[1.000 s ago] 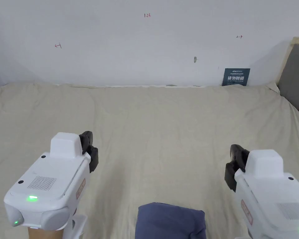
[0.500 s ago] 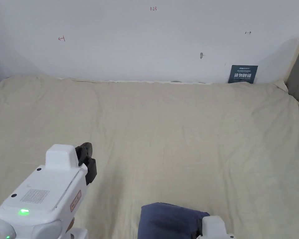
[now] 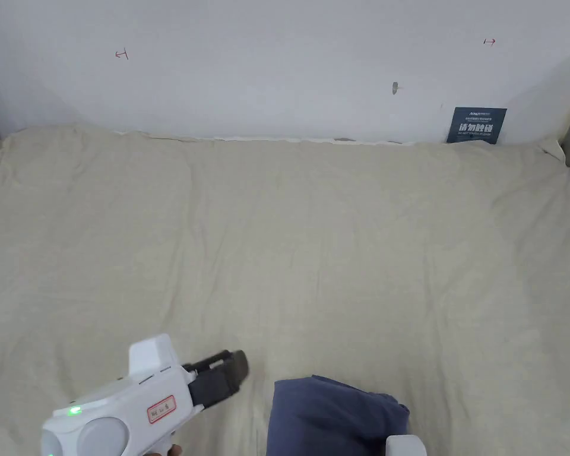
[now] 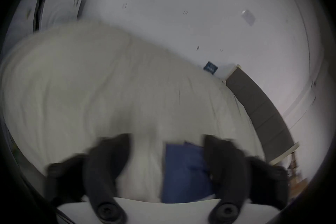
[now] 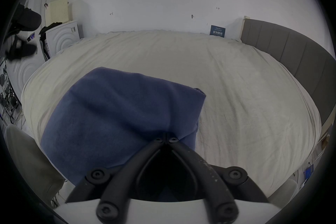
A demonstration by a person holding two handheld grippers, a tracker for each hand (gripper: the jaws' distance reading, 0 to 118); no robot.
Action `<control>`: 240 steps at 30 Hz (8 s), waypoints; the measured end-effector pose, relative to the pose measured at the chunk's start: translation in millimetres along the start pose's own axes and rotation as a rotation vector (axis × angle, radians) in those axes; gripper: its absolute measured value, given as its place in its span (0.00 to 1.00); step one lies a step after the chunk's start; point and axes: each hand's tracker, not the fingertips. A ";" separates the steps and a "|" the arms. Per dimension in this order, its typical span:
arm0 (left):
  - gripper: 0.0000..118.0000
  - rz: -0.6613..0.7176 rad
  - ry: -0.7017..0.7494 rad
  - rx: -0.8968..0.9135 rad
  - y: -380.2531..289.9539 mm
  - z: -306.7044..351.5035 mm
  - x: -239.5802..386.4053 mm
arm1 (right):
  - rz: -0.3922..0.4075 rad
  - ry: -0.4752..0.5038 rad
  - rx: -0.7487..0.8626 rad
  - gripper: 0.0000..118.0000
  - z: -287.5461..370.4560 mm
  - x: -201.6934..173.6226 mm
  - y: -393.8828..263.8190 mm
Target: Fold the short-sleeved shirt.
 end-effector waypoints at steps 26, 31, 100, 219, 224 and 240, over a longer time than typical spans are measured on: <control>0.16 -0.131 -0.141 -0.429 -39.3 -90.7 16.4 | -0.063 0.096 -0.025 0.01 9.5 19.5 17.7; 0.16 -0.207 -0.075 -0.350 6.1 -66.0 -1.6 | -0.018 0.088 0.077 0.01 28.7 16.3 52.6; 0.01 -0.610 0.251 0.798 76.6 76.4 133.2 | 0.000 -0.160 0.701 0.01 211.2 73.3 232.7; 1.00 -0.607 0.223 0.802 66.9 91.5 121.6 | 0.017 -0.199 0.716 1.00 216.7 64.6 227.2; 1.00 -0.611 0.227 0.806 67.5 90.5 121.3 | 0.019 -0.200 0.712 1.00 215.9 64.0 227.9; 1.00 -0.607 0.226 0.809 67.2 96.9 124.5 | 0.024 -0.191 0.720 1.00 216.1 62.8 228.2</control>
